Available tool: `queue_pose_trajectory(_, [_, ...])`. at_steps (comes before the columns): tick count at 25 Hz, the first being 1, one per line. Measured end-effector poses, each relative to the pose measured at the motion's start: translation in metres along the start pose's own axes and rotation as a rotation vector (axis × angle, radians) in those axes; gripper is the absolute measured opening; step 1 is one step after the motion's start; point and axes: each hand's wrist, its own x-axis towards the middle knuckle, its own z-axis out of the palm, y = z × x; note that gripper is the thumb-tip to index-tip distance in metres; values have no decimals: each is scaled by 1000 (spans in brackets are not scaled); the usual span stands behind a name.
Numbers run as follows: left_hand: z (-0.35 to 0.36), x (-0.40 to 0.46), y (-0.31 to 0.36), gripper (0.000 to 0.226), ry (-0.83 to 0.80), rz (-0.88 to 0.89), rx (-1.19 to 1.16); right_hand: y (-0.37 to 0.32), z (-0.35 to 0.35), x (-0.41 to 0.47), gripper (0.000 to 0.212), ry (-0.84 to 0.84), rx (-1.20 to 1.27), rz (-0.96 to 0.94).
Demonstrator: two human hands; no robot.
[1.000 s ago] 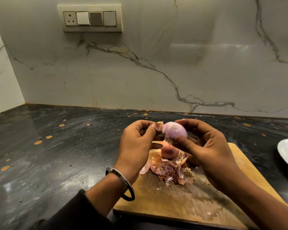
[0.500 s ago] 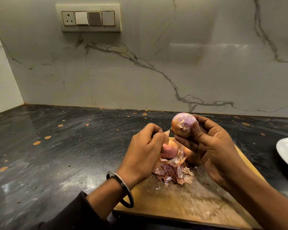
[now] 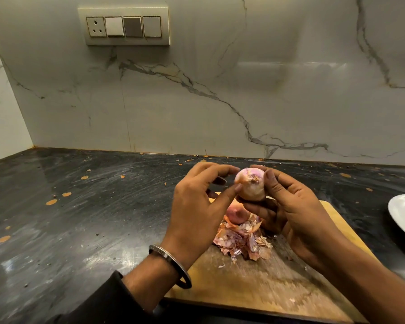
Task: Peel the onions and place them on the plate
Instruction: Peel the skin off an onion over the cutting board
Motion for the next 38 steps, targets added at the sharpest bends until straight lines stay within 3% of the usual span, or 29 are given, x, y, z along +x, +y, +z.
queue_pose_trajectory(3, [0,0,1,32,0,27,-27,0,1,-1,37,-39,5,11])
queue_pose_trajectory(9, [-1,0,2,17,-18,24,-67,-4,0,-4,33,-51,-44,37])
queue_pose_trajectory(14, [-2,1,-2,11,-92,-106,-135,-5,2,-5,33,-52,-144,21])
queue_pose_trajectory(24, [-3,0,-1,18,-87,-147,-200,-6,1,-4,41,-59,-236,-2])
queue_pose_trajectory(31, [-1,-2,-1,11,-81,-96,-147,-4,3,-4,41,-50,-226,-29])
queue_pose_trajectory(38, [4,-4,3,10,-259,-59,-33,-2,2,-3,39,-77,-243,-56])
